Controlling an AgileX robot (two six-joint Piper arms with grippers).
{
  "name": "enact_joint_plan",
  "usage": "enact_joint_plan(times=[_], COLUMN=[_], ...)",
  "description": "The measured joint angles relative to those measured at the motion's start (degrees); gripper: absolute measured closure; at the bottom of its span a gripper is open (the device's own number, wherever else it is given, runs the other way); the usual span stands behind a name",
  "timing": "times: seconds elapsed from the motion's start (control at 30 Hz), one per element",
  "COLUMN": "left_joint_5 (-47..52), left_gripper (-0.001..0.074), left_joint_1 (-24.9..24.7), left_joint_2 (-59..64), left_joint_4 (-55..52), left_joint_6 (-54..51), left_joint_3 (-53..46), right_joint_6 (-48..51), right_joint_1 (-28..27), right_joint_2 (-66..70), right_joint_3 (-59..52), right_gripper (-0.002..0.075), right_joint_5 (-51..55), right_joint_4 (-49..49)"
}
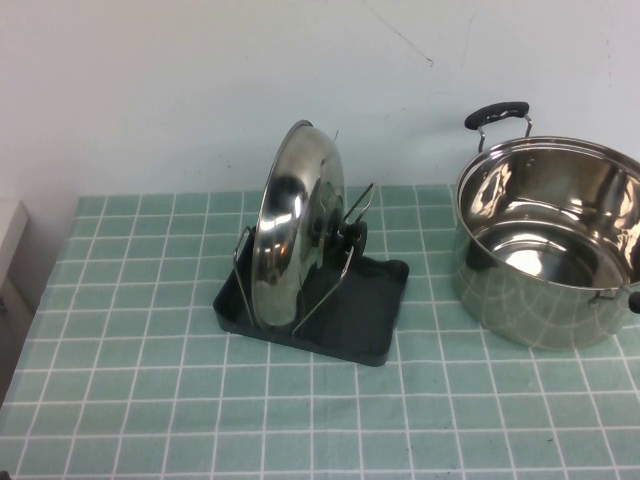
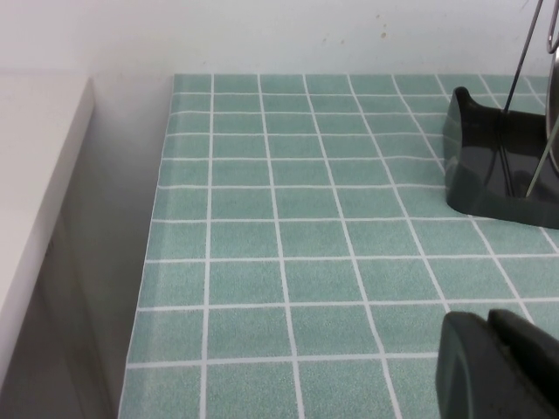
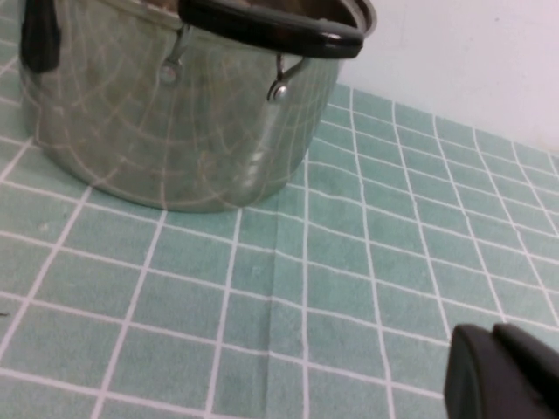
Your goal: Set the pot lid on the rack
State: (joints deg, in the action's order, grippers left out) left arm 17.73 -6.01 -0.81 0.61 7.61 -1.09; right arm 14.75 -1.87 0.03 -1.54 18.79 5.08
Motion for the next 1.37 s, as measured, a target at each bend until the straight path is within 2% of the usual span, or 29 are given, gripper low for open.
enact_joint_plan(times=[0.43, 0.7, 1.0, 1.37], left_joint_5=[0.00, 0.00, 0.00, 0.00], left_gripper=[0.0737, 0.0737, 0.0737, 0.0737], left_joint_1=[0.00, 0.00, 0.00, 0.00], left_joint_2=[0.00, 0.00, 0.00, 0.00], left_joint_4=[0.00, 0.00, 0.00, 0.00], left_joint_6=[0.13, 0.13, 0.13, -0.12], left_joint_3=[0.00, 0.00, 0.00, 0.00], right_joint_6=[-4.55, -5.04, -6.58, -6.94], right_joint_1=[-0.52, -2.06, -2.85, -2.85], right_joint_2=[-0.70, -0.70, -0.70, -0.70], right_joint_3=[0.00, 0.00, 0.00, 0.00], right_gripper=[0.0727, 0.0727, 0.0727, 0.0727], right_joint_5=[0.26, 0.26, 0.26, 0.26], right_joint_4=[-1.41, -7.85, -8.24, 1.56])
